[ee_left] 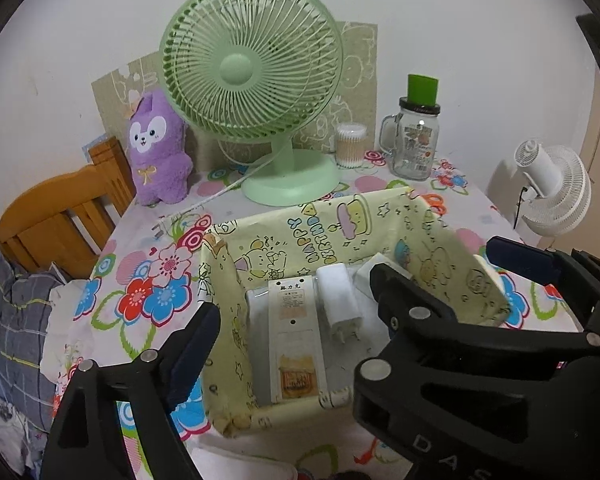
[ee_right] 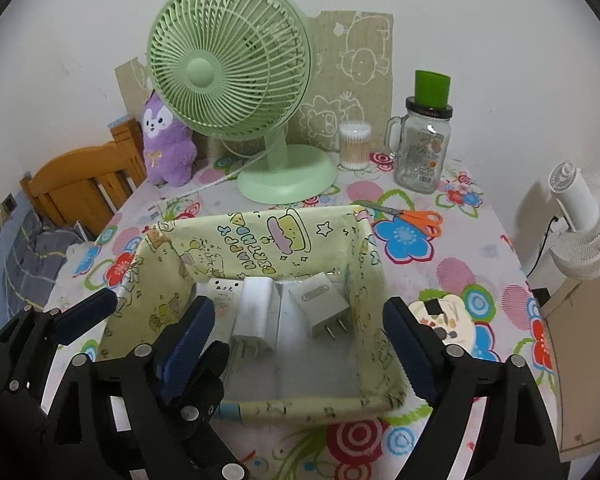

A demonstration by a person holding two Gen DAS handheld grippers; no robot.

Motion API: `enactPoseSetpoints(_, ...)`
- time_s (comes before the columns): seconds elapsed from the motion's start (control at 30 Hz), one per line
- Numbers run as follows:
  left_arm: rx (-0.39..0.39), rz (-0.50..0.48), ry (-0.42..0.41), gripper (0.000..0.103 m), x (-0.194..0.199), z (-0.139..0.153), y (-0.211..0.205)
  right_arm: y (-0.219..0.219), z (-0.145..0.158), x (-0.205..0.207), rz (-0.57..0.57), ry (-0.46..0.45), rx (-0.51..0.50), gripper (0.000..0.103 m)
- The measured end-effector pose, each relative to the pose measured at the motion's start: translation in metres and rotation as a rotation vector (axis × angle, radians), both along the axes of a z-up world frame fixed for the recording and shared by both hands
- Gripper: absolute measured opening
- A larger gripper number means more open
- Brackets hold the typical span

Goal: Organize rigid objects
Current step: 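Raise both open tools up and back out of the yellow box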

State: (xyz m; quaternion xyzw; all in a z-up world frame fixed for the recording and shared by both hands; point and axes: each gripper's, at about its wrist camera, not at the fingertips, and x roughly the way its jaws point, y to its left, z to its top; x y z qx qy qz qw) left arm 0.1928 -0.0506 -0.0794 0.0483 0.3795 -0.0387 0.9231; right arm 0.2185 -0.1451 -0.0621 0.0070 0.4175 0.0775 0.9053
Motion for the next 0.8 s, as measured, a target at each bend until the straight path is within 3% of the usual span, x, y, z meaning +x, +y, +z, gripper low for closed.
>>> enactPoseSetpoints(0.17,-0.007,-0.010,-0.012,0.092,-0.014,0.008,-0.003,-0.005,0.010,-0.015,-0.009,-0.023,-0.010,0.096)
enactPoseSetpoints(0.8,-0.018,-0.011,-0.048,0.095,-0.064,0.020,-0.011,-0.017,0.033,-0.068,-0.014,-0.072,-0.052,0.097)
